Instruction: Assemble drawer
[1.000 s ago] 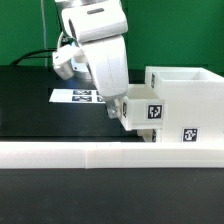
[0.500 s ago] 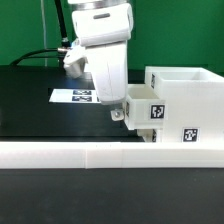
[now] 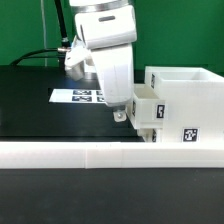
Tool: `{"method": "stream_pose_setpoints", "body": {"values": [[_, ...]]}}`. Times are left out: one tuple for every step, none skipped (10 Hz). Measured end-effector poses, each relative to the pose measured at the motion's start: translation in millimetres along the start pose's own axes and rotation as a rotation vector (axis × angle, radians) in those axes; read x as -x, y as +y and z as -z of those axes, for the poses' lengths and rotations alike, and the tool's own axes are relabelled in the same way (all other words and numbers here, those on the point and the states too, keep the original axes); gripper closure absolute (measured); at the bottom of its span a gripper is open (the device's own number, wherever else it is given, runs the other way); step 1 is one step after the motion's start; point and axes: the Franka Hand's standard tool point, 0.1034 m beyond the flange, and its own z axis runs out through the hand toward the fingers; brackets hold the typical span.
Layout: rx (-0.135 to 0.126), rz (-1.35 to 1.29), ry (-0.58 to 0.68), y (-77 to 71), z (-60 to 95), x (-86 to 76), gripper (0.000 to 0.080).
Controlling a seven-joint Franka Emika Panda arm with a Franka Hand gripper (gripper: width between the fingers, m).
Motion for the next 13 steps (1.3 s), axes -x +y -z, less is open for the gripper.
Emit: {"method": "stream_pose_setpoints", "body": {"values": [[0.0, 0.009, 0.002, 0.5, -2.1, -5.9, 0.0149], [-0.002, 0.018, 0.0, 1.4, -3.6, -8.9, 0.0149], [-0.003, 0.027, -0.005, 2.5, -3.3, -8.8, 0.0149], [-0.005, 0.045, -0.018, 4.4, -3.3, -8.9, 0.0149], [-0.006, 0.036, -0.028, 4.5, -3.5, -10.2, 0.0149], [-0.007, 0.024, -0.039, 4.1, -4.5, -14.0, 0.0149], [-0.008, -0.006, -0.043, 3.8, -5.6, -14.7, 0.0149], [-0.008, -0.024, -0.044, 3.5, -6.4, -15.0, 0.0149], [-0.008, -0.026, -0.044, 3.5, -6.3, -15.0, 0.0149], [-0.009, -0.028, -0.044, 3.2, -6.6, -14.2, 0.0149], [-0.009, -0.028, -0.044, 3.1, -6.6, -14.0, 0.0149], [-0.009, -0.028, -0.044, 3.1, -6.6, -14.0, 0.0149], [-0.009, -0.022, -0.043, 3.1, -6.6, -13.5, 0.0149]]}}
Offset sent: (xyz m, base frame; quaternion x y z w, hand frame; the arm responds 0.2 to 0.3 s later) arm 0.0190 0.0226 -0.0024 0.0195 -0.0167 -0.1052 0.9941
